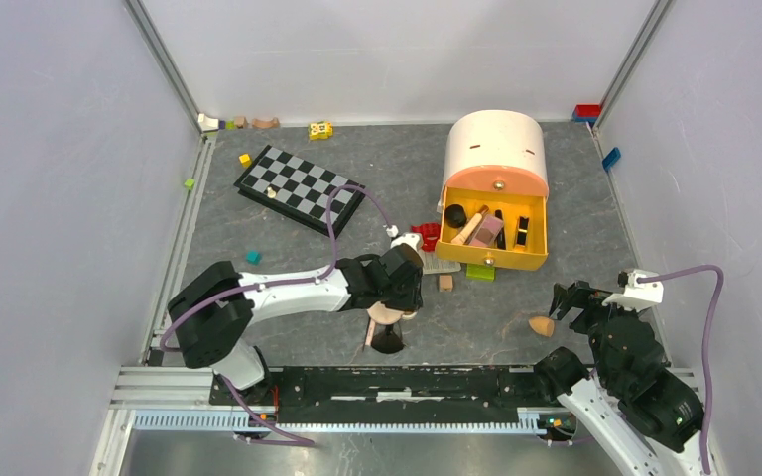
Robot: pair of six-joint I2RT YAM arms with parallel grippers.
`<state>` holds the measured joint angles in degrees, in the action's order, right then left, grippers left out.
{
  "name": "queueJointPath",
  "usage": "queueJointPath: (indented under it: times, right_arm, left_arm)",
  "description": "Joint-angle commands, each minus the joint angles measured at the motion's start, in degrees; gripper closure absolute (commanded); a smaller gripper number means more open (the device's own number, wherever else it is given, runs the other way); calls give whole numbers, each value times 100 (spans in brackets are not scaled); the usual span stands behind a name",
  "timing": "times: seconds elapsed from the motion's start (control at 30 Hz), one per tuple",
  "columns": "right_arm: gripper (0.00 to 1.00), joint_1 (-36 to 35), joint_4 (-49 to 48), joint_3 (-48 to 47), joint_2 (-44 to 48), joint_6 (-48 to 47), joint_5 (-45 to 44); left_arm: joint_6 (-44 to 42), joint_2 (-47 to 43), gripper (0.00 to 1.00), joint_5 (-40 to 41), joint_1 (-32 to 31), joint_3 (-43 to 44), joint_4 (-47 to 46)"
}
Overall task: Organize the makeup
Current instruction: Pick up the makeup from the center of the board.
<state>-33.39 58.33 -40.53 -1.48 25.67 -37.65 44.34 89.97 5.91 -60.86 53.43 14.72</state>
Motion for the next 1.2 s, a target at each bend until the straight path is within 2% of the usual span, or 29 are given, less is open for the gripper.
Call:
queueJointPath:
  times: [0.0, 0.5, 0.83, 1.17]
  right_arm:
    - [8, -41, -80, 2, 25, 51, -122]
    - [8, -41, -82, 3, 44, 48, -127]
    - [8, -36, -83, 2, 50, 55, -121]
    - [8, -39, -81, 1, 45, 58, -121]
  left_arm:
    - [190, 200, 64, 239, -26, 141, -4]
    - [29, -7, 67, 1175, -16, 6, 834]
    - [-30, -436, 65, 1731, -10, -154, 1126]
    - [97, -619, 65, 1935, 65, -507, 1268]
